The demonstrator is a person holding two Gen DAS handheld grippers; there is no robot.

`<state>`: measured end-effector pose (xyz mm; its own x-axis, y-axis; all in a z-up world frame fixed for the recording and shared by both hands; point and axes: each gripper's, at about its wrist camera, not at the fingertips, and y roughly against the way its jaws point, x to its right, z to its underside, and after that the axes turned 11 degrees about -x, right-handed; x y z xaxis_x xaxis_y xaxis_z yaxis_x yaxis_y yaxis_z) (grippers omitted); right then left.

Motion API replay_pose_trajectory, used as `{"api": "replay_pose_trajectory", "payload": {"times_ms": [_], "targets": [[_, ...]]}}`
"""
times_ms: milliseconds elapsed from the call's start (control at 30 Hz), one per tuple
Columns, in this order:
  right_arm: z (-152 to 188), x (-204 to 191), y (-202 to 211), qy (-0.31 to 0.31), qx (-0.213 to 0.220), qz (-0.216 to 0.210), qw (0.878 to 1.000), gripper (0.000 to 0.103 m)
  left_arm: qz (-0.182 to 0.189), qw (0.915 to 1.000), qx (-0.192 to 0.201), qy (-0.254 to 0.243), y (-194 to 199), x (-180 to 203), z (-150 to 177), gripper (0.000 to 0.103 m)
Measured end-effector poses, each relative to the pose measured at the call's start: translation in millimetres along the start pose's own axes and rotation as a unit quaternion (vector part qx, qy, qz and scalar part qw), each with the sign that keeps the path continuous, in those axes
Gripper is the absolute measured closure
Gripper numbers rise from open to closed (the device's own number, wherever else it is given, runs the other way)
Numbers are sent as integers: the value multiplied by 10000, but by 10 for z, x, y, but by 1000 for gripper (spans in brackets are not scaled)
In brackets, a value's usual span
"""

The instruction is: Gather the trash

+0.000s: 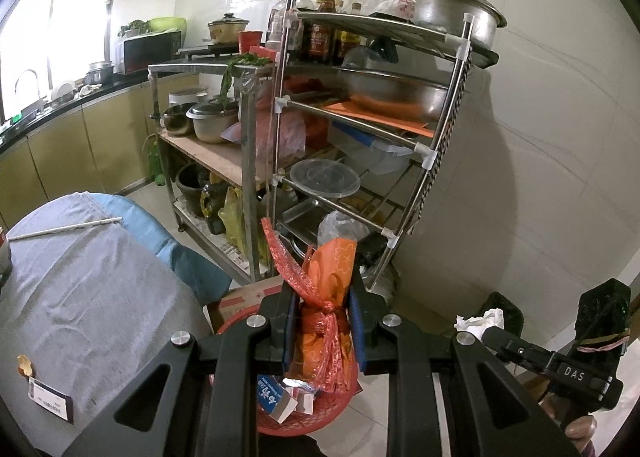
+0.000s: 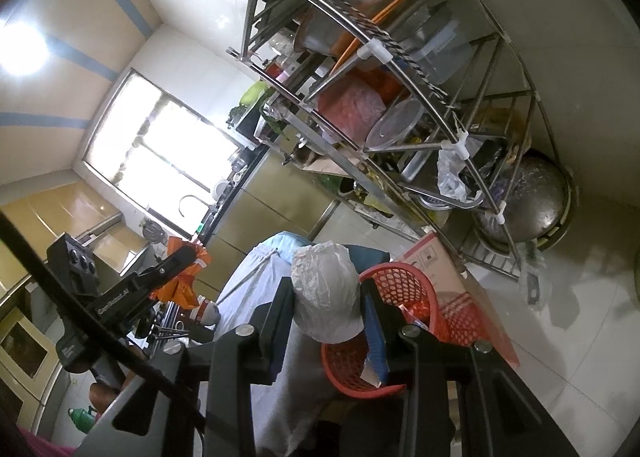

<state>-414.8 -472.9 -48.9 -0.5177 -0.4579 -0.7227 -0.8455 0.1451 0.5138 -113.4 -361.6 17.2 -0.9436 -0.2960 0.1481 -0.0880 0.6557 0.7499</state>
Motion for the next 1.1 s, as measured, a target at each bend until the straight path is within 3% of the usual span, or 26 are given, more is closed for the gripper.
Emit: {"api": "replay_pose_trajectory", "payload": {"times_ms": [1100], "targets": [[55,6,-121,-62,-177,-65,9998,67,99,9998,-118,83,-47,-33,37,79]]}}
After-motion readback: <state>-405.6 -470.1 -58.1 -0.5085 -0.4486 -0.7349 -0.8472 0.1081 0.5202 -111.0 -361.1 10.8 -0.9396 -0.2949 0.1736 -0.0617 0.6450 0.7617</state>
